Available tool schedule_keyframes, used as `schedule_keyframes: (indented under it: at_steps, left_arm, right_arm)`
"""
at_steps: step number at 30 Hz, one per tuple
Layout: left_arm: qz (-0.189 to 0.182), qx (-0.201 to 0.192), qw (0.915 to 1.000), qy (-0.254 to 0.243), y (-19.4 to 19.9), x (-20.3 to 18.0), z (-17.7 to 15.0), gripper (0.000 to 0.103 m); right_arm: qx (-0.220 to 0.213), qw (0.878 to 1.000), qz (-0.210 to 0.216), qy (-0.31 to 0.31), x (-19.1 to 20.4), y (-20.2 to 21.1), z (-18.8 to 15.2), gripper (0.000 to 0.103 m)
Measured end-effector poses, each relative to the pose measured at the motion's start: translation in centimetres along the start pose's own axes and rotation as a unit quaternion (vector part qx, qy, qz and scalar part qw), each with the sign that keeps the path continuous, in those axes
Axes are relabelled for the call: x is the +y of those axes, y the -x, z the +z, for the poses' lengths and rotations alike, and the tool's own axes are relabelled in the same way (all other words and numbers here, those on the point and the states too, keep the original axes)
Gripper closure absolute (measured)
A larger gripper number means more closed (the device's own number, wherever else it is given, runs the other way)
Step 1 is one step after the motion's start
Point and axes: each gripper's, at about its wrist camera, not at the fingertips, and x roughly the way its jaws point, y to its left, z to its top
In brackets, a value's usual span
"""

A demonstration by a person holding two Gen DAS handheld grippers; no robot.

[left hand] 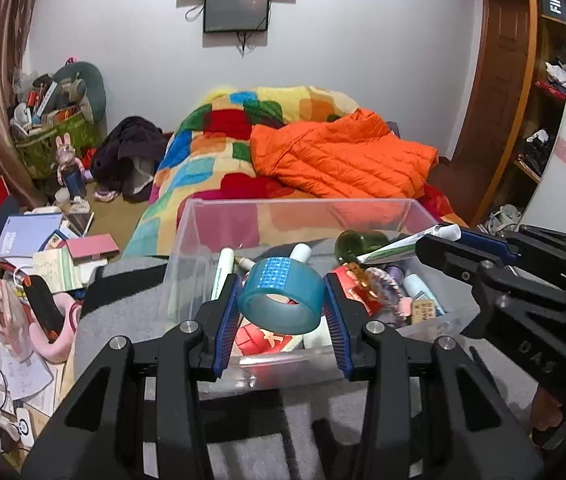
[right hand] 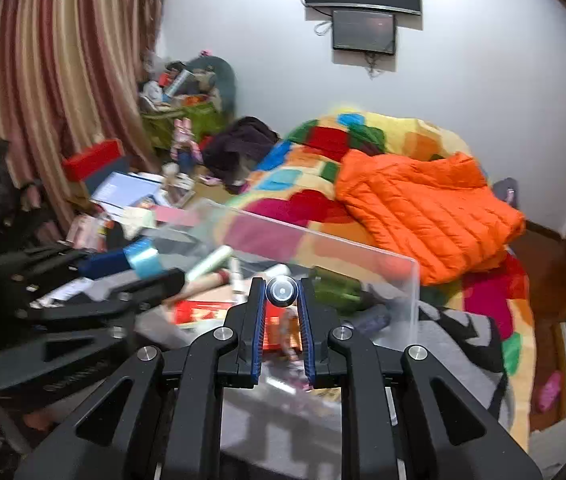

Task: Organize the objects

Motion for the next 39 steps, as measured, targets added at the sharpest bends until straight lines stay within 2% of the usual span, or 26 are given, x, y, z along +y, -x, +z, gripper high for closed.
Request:
schedule_keyframes:
  at_steps: [6, 8, 10, 12, 20, 23, 26, 29, 31, 39]
  left_arm:
    - [-0.009, 0.027, 0.9996, 0.007, -1.8, 0.2, -0.5, 0.061]
    - [-0.011, 0.029, 0.9995, 0.006, -1.8, 0.1, -0.6, 0.054]
    - [-0.009, 0.023, 0.9997, 0.003, -1.5, -0.1, -0.6, 0.048]
    - [-0.007, 0.015, 0.9999, -0.002, -1.0, -0.3, -0.5, 0.047]
    - [-0.008, -0.012, 0.9999, -0.004, 1.8, -0.3, -0.1, 0.038]
    - [-0.007, -0.026, 0.9996, -0.003, 3.3, -0.1, -0.3, 0.031]
    - [-0.006, -0.037, 0.9993, -0.003, 4.6, 0.1, -0.8, 0.017]
    - [-0.008, -0.042, 0.9991, -0.005, 5.8, 0.2, -1.7, 0.009]
    - [-0.006, -0.043, 0.9990, -0.008, 6.3, 0.1, -2.3, 0.007]
    - [-0.002, -0.039, 0.9988, -0.029, 7.5, -1.3, -4.7, 0.006]
  right_arm:
    - [0.040, 0.999, -0.014, 0.009, -0.6, -2.2, -1.3, 0.089]
    - [0.056, 0.998, -0.013, 0.009, -0.8, -2.4, -1.7, 0.087]
    - [0.065, 0.998, -0.008, 0.004, -1.1, -2.3, -2.0, 0.075]
    - [0.057, 0.998, -0.013, 0.002, -1.2, -1.7, -2.1, 0.069]
    - [0.034, 0.999, -0.014, 0.001, -0.9, 1.0, -1.6, 0.066]
    - [0.019, 1.000, -0.008, -0.005, -0.8, 2.6, -1.6, 0.058]
    - [0.002, 1.000, -0.008, -0.013, -0.6, 4.3, -1.9, 0.046]
    - [-0.011, 1.000, -0.012, -0.020, -0.2, 6.0, -2.5, 0.033]
    - [-0.019, 0.999, -0.010, -0.028, -0.1, 7.2, -3.0, 0.023]
    - [-0.025, 0.999, -0.017, -0.042, 0.6, 9.4, -5.0, 0.020]
